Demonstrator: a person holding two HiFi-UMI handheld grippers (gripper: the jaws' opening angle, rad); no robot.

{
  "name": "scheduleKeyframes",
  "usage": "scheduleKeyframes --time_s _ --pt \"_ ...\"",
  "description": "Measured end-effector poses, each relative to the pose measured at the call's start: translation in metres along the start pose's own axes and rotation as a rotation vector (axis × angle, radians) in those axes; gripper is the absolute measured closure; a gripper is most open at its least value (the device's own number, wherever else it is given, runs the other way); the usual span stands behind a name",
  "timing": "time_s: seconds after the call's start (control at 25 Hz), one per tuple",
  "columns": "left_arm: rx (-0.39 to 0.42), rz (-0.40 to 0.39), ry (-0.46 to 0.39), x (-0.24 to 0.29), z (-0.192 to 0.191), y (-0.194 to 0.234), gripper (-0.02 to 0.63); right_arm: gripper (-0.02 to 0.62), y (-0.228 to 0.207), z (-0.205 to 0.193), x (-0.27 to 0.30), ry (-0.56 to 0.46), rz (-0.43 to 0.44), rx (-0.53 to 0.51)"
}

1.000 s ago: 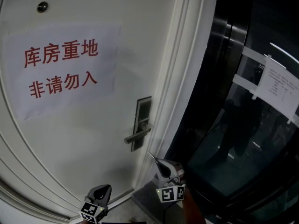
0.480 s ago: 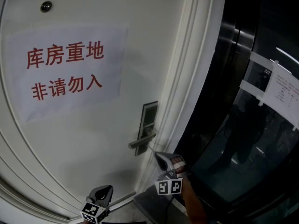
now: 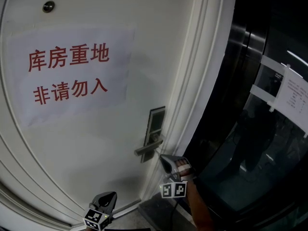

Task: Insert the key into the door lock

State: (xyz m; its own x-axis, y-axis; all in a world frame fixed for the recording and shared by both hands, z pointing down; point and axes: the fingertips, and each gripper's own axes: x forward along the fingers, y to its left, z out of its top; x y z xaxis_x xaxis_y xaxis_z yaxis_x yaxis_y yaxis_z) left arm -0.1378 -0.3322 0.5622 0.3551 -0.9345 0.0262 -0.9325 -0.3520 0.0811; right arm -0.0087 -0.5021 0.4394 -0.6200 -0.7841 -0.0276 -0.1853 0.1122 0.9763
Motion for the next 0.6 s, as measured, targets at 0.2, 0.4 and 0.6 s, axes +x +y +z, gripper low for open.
scheduleKeyframes --time_s 0.2,0.4,0.6 --pt "-0.005 0.009 0.001 0.001 -0.002 0.005 0.604 0.584 0.002 -0.001 0.008 0.003 0.007 -0.002" --pt "-0.008 0.017 -0.005 0.002 -0.002 0.01 0.604 0.584 0.003 -0.003 0.016 0.02 0.008 -0.021" --pt "-0.017 0.025 -0.004 0.002 -0.005 0.015 0.604 0.584 0.002 -0.002 0.018 0.034 0.008 -0.041"
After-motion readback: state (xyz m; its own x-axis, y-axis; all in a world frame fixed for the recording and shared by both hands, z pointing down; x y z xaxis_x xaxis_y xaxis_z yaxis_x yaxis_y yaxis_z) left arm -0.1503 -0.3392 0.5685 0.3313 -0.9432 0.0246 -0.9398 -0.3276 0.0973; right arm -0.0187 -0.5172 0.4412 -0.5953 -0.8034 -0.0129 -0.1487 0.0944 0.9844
